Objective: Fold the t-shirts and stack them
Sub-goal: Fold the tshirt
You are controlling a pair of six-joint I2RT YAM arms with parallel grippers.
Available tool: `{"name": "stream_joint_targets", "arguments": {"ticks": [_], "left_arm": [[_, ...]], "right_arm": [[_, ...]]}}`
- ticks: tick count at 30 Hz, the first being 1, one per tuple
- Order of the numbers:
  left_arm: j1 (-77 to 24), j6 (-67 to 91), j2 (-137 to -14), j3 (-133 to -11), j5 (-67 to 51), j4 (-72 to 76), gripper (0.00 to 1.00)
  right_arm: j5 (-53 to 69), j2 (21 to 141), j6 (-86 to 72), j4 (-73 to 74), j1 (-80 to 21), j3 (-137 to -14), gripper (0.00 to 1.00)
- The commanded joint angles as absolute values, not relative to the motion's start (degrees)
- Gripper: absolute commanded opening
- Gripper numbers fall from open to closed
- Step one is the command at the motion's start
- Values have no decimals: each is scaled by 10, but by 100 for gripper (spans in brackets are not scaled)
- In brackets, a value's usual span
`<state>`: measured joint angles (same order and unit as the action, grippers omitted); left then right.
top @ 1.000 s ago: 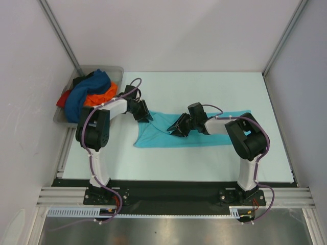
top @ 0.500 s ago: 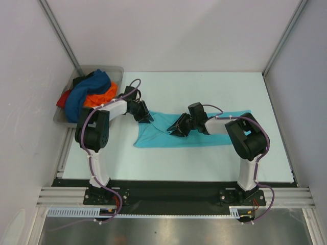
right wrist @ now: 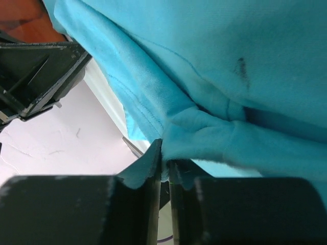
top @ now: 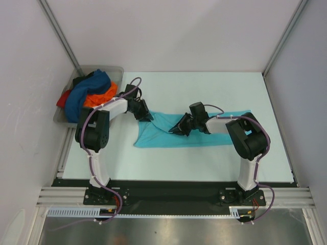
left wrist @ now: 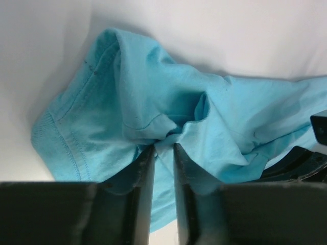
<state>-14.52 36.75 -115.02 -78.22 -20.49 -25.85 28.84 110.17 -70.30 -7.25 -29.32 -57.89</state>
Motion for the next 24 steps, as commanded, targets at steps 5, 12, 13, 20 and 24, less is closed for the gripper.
{"name": "stream_joint_targets", "arguments": {"ticks": [5, 12, 13, 20, 24], "left_arm": [[-153, 366, -1131, -798, -197, -265, 38], [-156, 374, -1123, -793, -201, -261, 36], [-158, 374, -1120, -792, -201, -261, 38], [-161, 369, -1101, -789, -190, -275, 47], [-162, 352, -1090, -798, -167, -304, 52]], "right_arm": [[316, 1097, -682, -69, -280, -592, 19], [320, 1094, -686, -74, -279, -591, 14], [321, 1093, -687, -75, -278, -589, 13], [331, 1082, -693, -83, -273, -579, 3], [333, 1072, -691, -80, -269, -574, 0]]}}
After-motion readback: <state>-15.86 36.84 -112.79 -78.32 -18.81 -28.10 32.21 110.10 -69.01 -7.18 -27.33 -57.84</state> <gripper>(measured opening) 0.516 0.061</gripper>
